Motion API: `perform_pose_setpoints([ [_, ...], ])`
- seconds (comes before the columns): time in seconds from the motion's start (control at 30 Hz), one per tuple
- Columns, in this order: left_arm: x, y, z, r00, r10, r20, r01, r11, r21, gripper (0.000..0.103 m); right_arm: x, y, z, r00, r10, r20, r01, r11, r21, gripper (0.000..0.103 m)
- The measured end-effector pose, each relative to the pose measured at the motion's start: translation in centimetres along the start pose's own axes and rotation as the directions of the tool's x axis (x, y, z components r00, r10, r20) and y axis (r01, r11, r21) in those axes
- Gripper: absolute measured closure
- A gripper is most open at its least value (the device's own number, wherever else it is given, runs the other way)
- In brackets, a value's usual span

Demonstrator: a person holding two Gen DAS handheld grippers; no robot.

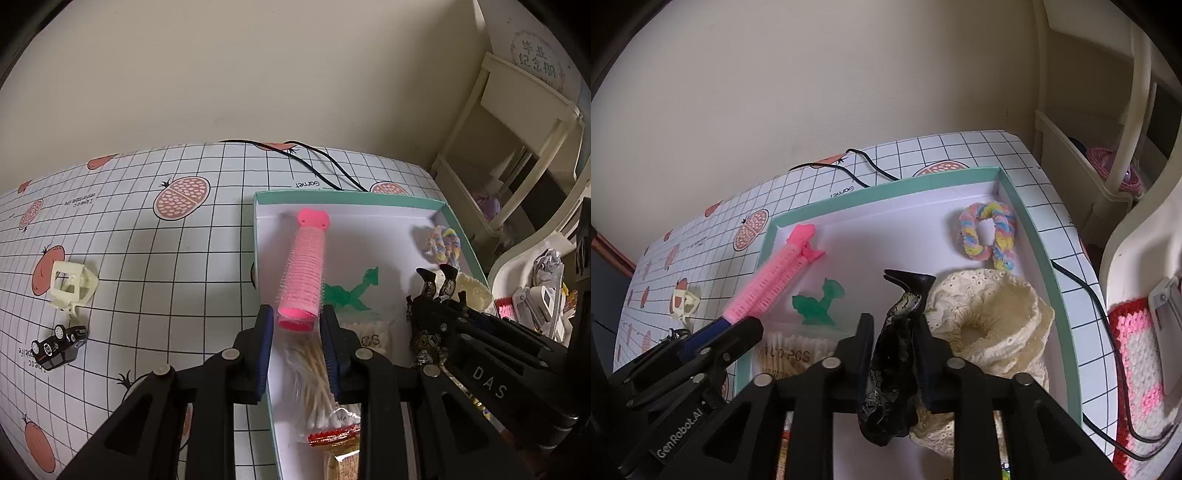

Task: Organize objects
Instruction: 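Open the left tool to drop the curler while the right tool releases the clip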

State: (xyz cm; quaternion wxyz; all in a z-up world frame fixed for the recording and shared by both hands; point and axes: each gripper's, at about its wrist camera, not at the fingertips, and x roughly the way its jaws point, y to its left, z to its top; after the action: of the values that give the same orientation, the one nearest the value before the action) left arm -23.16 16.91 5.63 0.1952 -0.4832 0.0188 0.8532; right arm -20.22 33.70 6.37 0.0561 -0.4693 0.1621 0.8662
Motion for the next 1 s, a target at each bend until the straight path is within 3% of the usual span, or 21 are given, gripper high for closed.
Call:
perform_pose_setpoints([
  [0.07, -0.2, 0.1, 0.1, 1.0, -0.004, 0.0, 0.004, 1.0, -0.004, 0.075, -0.1, 0.0, 0.0, 1.0, 0.005, 0.001, -0.005, 1.0, 0.002, 0.066],
  [0.47, -2.2, 1.3, 0.8, 0.999, -0.012, 0.043, 0.014, 0.999, -0.037, 0.066, -1.1, -0.3, 0.3, 1.0, -0.013, 0.028, 0.013, 1.0, -0.005, 0.066],
  [0.53, -2.4, 1.5, 0.9, 0.999, -0.007, 0.053, 0.009, 0.999, -0.047, 0.057, -1.3, -0.4, 0.3, 0.999, -0.017, 0.032, 0.017, 1.0, -0.005, 0.066],
  [0.63, -2.5, 1.9, 1.0, 0.998, -0.003, 0.057, 0.006, 0.998, -0.058, 0.052, -1.4, -0.4, 0.3, 0.999, -0.023, 0.035, 0.023, 1.0, -0.013, 0.066],
  [0.87, -2.2, 2.7, 0.8, 0.998, 0.034, 0.052, -0.029, 0.996, -0.087, 0.04, -1.6, 0.2, 0.3, 0.998, -0.028, 0.047, 0.03, 0.999, -0.035, 0.04],
  [1.0, -2.2, 3.4, 0.7, 0.998, 0.051, 0.048, -0.045, 0.993, -0.112, 0.036, -1.7, 0.3, 0.3, 0.998, -0.029, 0.053, 0.031, 0.999, -0.039, 0.033],
])
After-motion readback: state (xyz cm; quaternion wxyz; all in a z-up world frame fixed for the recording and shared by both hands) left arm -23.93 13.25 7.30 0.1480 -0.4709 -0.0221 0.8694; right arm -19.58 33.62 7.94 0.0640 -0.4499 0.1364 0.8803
